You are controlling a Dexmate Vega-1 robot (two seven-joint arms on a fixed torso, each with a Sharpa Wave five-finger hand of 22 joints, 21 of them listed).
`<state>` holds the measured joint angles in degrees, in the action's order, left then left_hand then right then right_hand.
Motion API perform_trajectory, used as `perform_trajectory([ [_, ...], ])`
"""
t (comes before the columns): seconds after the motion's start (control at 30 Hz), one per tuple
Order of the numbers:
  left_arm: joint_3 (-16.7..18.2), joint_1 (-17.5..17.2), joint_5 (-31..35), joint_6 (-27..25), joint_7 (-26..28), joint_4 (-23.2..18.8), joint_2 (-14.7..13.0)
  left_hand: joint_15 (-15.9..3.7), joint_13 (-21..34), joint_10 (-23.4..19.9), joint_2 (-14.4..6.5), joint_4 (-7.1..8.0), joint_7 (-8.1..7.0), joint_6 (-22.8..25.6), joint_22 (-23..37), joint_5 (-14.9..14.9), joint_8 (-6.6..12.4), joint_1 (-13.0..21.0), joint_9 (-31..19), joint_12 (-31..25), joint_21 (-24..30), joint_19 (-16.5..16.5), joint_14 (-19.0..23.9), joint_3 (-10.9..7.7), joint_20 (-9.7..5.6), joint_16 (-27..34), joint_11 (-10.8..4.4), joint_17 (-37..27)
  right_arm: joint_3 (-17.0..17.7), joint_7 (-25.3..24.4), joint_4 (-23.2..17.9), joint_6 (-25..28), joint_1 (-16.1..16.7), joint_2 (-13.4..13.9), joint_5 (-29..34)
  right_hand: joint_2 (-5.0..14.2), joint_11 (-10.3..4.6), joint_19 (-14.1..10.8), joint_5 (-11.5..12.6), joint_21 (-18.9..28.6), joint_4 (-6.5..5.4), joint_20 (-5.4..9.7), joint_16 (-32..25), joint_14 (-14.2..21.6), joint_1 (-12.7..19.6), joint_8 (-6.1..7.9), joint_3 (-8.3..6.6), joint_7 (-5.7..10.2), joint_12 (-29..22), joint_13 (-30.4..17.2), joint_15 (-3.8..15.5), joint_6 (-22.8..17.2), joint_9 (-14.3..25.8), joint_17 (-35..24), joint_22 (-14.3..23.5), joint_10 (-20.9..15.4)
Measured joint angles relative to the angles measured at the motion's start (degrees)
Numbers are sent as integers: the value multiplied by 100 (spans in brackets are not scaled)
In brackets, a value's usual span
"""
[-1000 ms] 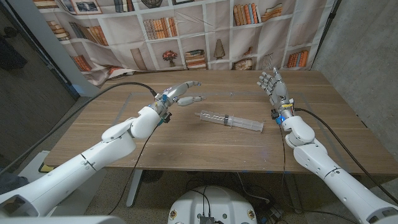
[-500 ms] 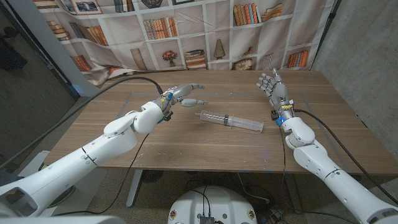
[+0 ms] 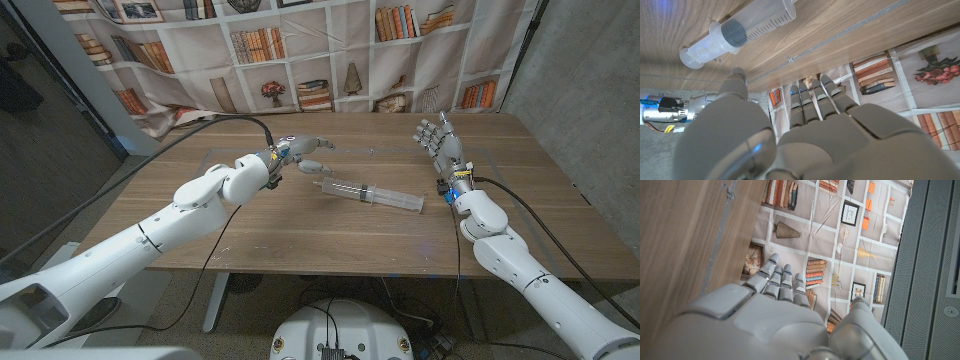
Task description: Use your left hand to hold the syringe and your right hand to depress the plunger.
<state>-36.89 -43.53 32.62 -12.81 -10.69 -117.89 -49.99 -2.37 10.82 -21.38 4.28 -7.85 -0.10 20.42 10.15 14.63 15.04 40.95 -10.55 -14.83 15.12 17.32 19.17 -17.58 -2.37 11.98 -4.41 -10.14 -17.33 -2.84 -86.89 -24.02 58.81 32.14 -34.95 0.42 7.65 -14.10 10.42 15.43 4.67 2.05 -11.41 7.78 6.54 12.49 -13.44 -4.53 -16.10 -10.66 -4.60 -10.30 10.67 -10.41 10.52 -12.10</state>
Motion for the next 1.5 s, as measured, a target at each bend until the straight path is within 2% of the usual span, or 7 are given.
perform_trajectory([
  [0.23,-152,286,277,-93,-570,-53,11,15,0,-162,21,-33,-21,130,0,21,0,128,0,0,17,60,93,15,3,0,-59,0,16,20,-3,0,20,12,-18,0,0,0,0,0,0,0,0,0,0,0,0,-18,22,0,0,-36,0,-13,0,0],
  [0.67,-421,674,675,-91,-1366,-10,160,23,-1,-36,50,-46,-68,-10,0,43,-109,250,1,154,-29,59,55,1,3,-56,-102,0,34,73,-5,0,41,39,-66,0,-31,0,0,0,0,0,0,0,0,0,0,-18,22,0,1,-35,0,-13,0,-31],
  [0.9,-537,798,766,-8,-1553,129,282,23,-1,-36,38,-46,-68,-9,0,43,-109,265,1,154,-51,59,55,1,3,-56,-102,0,40,80,-8,4,55,51,-80,0,-31,-31,0,0,0,-31,0,1,0,0,0,-17,22,0,1,-35,14,-13,0,-31],
  [1.07,-617,863,901,30,-1656,237,376,23,-1,-36,103,-46,-69,-9,0,43,-109,331,1,154,-50,59,55,1,4,-56,-102,-15,48,75,-32,19,76,64,-82,0,-31,-31,0,-8,0,-31,0,17,0,0,0,-17,44,0,-9,-35,14,-12,0,-31],
  [1.5,-728,884,929,273,-1518,623,552,1,-1,-126,51,-46,-83,48,13,66,-109,381,2,154,-50,121,78,1,3,-55,-85,-15,55,0,-124,78,113,91,-53,0,-31,-31,0,-45,25,-31,-1,41,0,-22,25,5,44,0,-21,-57,13,-12,0,-31],
])
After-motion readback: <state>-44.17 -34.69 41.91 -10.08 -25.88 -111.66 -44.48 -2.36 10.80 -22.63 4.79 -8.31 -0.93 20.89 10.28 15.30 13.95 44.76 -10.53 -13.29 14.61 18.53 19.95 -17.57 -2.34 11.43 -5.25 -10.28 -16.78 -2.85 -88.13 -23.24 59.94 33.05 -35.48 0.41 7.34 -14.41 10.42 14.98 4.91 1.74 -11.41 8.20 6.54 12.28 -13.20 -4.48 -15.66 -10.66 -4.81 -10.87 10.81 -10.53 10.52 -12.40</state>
